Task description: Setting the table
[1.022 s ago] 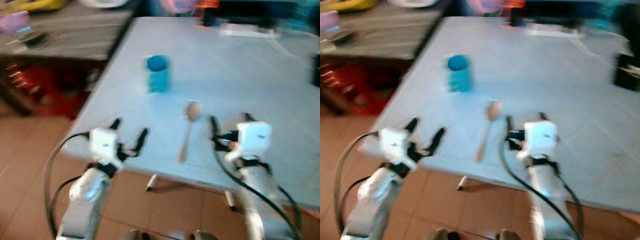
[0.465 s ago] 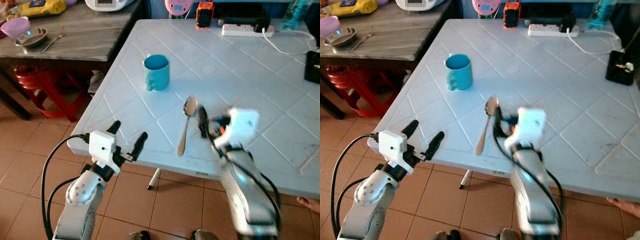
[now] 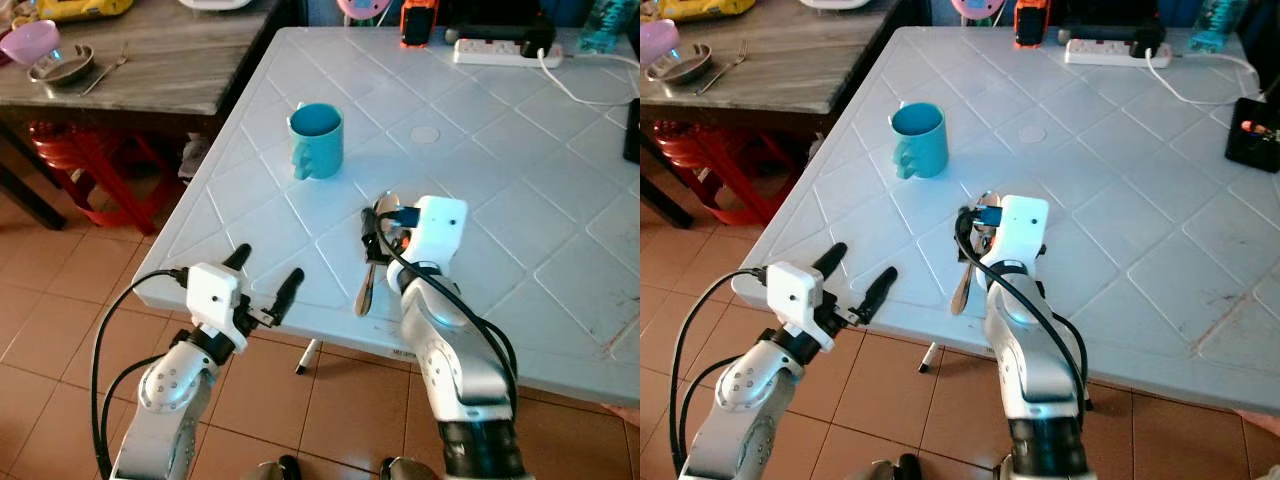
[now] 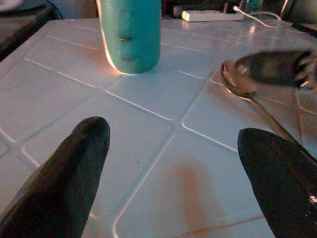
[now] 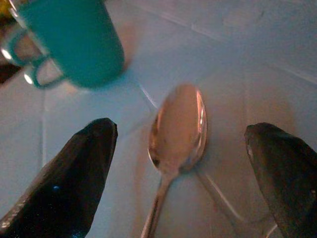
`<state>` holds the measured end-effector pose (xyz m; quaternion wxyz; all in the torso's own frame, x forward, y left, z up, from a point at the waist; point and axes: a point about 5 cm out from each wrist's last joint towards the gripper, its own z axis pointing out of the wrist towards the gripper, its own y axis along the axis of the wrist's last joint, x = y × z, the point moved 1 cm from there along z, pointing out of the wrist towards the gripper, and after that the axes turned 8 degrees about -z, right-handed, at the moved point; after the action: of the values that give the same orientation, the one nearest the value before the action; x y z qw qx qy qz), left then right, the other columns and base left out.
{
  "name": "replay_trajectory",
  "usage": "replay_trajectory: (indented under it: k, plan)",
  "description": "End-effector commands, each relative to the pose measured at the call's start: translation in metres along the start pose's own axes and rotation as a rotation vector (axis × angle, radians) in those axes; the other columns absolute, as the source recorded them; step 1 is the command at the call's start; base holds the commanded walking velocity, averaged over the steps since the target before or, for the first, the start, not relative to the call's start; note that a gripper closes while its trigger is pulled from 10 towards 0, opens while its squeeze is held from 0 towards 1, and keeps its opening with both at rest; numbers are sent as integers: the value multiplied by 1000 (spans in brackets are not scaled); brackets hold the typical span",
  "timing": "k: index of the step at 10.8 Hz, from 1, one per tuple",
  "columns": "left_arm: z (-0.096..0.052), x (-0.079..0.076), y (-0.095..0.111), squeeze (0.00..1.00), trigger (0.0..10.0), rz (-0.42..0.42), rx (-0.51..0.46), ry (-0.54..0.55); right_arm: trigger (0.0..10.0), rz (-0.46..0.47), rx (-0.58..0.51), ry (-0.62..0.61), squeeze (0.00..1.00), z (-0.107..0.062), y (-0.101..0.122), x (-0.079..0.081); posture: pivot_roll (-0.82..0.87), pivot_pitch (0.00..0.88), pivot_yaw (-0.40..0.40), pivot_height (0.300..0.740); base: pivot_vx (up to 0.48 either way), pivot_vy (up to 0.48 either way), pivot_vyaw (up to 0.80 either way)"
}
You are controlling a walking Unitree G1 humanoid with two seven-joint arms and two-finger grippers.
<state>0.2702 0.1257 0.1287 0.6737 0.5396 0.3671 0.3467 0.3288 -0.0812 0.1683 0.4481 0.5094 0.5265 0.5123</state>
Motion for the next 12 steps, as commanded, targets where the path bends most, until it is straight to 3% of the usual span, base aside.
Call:
replay_trajectory:
  k: [1, 3, 4, 5, 7, 12]
  plan:
    - [-2, 0, -3, 0, 10000, -8, 16, -6, 10000, 26, 45, 50, 0, 3, 1, 21, -88, 225, 109, 740, 0, 0, 0]
    - [-3, -1, -4, 0, 10000, -14, 24, -8, 10000, 26, 121, 102, 0, 7, -2, 36, -87, 227, 106, 740, 0, 0, 0]
    - [-3, -1, -5, 0, 10000, -16, 30, -9, 7569, 27, 168, 126, 0, 8, -6, 40, -89, 227, 104, 740, 0, 0, 0]
    - [-3, 0, -6, 0, 10000, -17, 34, -9, 0, 12, 219, 140, 0, 7, -13, 41, -89, 226, 103, 740, 0, 0, 0]
    - [-2, -1, -7, 0, 10000, -23, 44, -13, 0, 6, 306, 141, 0, 5, -25, 34, -93, 226, 104, 740, 0, 0, 0]
    - [0, -4, -11, 0, 10000, -38, 61, -31, 0, -168, 409, 77, 0, 0, -48, -2, -102, 227, 112, 740, 0, 0, 0]
